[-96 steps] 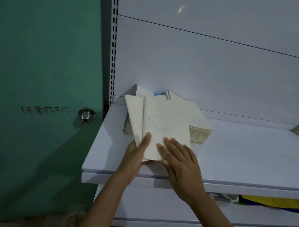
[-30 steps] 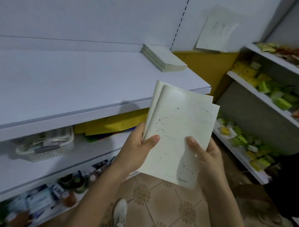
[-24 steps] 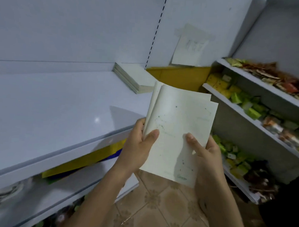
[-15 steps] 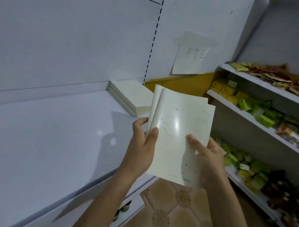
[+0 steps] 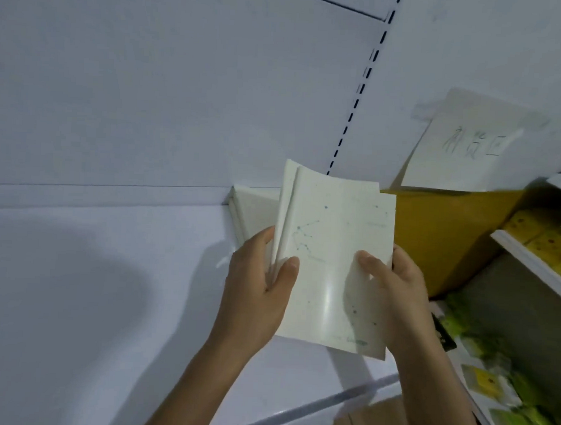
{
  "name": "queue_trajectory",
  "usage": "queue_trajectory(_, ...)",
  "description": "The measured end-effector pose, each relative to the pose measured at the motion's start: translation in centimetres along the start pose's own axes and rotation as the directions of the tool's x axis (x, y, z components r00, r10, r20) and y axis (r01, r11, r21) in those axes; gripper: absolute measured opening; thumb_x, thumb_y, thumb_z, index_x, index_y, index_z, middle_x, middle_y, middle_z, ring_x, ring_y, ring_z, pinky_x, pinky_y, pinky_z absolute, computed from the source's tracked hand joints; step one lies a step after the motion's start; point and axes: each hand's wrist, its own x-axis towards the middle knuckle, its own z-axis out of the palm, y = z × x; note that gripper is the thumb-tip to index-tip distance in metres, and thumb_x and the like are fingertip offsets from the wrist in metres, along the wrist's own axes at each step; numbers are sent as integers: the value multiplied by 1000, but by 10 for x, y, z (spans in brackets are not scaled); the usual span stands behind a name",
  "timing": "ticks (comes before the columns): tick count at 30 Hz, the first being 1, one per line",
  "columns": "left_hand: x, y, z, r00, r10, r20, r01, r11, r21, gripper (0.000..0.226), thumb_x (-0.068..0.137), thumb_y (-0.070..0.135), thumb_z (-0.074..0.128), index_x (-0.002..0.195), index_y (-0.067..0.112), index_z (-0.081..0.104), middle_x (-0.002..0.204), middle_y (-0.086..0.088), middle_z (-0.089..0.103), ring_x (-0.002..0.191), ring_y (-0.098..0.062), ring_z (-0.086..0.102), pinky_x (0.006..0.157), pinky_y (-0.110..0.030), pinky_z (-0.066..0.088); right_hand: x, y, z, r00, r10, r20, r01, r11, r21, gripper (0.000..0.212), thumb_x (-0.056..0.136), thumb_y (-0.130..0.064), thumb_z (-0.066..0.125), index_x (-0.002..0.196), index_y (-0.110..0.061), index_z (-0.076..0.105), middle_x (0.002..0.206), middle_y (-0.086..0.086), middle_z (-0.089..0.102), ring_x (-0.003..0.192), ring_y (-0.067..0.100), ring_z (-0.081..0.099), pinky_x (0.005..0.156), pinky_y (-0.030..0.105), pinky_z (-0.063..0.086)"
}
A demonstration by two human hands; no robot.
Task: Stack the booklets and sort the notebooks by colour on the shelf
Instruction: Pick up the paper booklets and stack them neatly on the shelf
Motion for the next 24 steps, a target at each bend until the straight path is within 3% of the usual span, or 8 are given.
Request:
queue_trajectory(3,19,1,8,995,5,-97,4,996,90,33,91,39,53,117,54,40,108,44,38,108,18,40,86,-3,36,39,0,-2,993,-24,118,23,1000,8,17,92,-22,56,95,-37,64,89,-19,69,75,6,67,48,20,51)
queue_trajectory(6,38,-11,15,980,-49,-195,91,973,210,48,92,39,53,137,29,41,128,25,41,124,2,35,106,-27,33,73,6,5,958,-63,280,93,991,-96,16,93,-28,56,107,-29,62,99,-11,68,87,11,66,62,30,56)
queue_trajectory(8,50,-20,16,967,-130,-220,182,956,232,45,92,36,55,134,26,43,133,14,47,125,-12,44,107,-41,38,93,12,14,905,-95,415,201,955,-219,22,93,-30,57,114,-24,61,111,-7,66,100,12,63,79,33,55)
queue_trajectory(11,60,-29,18,935,-298,-192,326,936,133,61,88,38,56,143,29,32,133,14,46,130,-19,43,112,-43,29,109,25,28,816,-58,575,224,949,-221,26,95,-32,54,120,-26,60,115,-10,67,103,6,63,87,30,53)
queue_trajectory(13,63,-38,19,906,-376,-192,388,921,26,77,76,44,49,148,33,23,142,13,42,135,-18,38,115,-43,23,114,36,36,812,-55,581,225,948,-225,30,94,-40,52,122,-31,57,117,-12,64,106,9,61,92,40,51)
queue_trajectory(17,61,-44,24,875,-417,-247,413,908,-70,73,74,50,47,144,44,28,146,15,40,139,-19,31,115,-43,22,122,52,42,849,-71,523,175,973,-151,44,89,-44,58,131,-30,51,126,-12,59,117,11,56,98,46,47)
queue_trajectory(21,71,-38,25,875,-347,-338,385,921,51,61,77,49,46,137,38,42,128,16,56,119,-13,52,108,-44,34,139,56,53,896,-76,438,167,970,-174,63,89,-41,62,144,-22,40,151,-7,35,142,13,25,116,46,24)
queue_trajectory(24,83,-37,19,881,-323,-345,363,930,54,45,88,36,57,132,29,49,124,8,60,109,-15,58,97,-45,46,148,53,61,898,-75,433,112,992,-61,52,91,-30,62,140,-24,45,145,-9,45,133,9,40,106,39,40)
